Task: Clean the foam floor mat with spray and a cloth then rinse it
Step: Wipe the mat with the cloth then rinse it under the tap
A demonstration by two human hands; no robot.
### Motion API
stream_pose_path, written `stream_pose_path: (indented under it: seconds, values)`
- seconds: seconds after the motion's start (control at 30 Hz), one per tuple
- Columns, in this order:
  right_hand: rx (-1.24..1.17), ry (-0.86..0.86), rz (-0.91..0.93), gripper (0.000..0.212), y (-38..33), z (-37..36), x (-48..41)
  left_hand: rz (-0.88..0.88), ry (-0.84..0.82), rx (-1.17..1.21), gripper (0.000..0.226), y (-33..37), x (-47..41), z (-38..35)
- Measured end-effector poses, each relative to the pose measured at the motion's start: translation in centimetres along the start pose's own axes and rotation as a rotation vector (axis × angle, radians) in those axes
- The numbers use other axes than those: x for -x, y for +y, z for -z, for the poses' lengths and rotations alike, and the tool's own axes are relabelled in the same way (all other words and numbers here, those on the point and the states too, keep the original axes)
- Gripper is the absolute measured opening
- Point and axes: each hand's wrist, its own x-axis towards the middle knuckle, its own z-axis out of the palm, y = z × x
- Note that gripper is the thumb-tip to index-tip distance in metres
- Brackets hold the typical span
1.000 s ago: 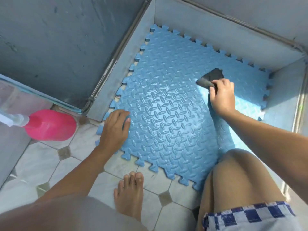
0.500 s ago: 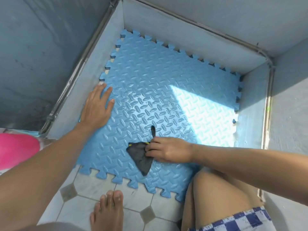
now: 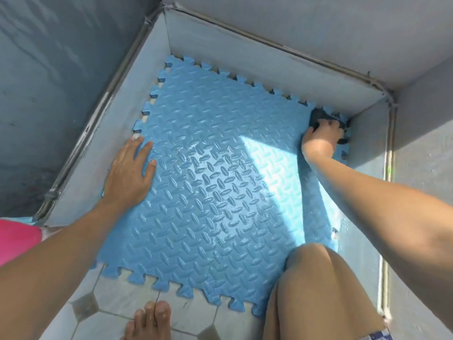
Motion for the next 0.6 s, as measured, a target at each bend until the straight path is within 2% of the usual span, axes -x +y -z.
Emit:
stream_pose_path:
  seconds: [0.1,0.27,0.37,0.43,0.5,0.6]
  values:
    - [-0.145,-0.018,0.151,0.036,-7.7,-2.3,2.1,-0.016,0.022,0.0,0.055,-0.1,-0.1,-0.1]
    - [-0.256,-0.139,0.584,0.034,-20.5,-5.8,8.8,-0.021,0.029,-0.001,0.053,-0.1,-0.1,-0.1]
    - [-0.301,-0.195,0.88,0.028,-24.6,-7.6,14.2,-0.032,0.041,0.011,0.052,-0.3,-0.1,-0.1]
    - [-0.305,-0.223,1.062,0.025,-24.9,-8.3,16.7,-0.045,0.045,0.012,0.051,-0.5,-0.2,-0.1]
    - [-0.345,-0.234,1.088,0.026,-23.5,-8.1,16.3,-0.048,0.035,0.009,0.051,-0.5,-0.2,-0.1]
    - [-0.366,-0.216,0.941,0.03,-19.3,-6.6,12.0,-0.037,0.009,0.004,0.053,-0.6,-0.1,-0.1]
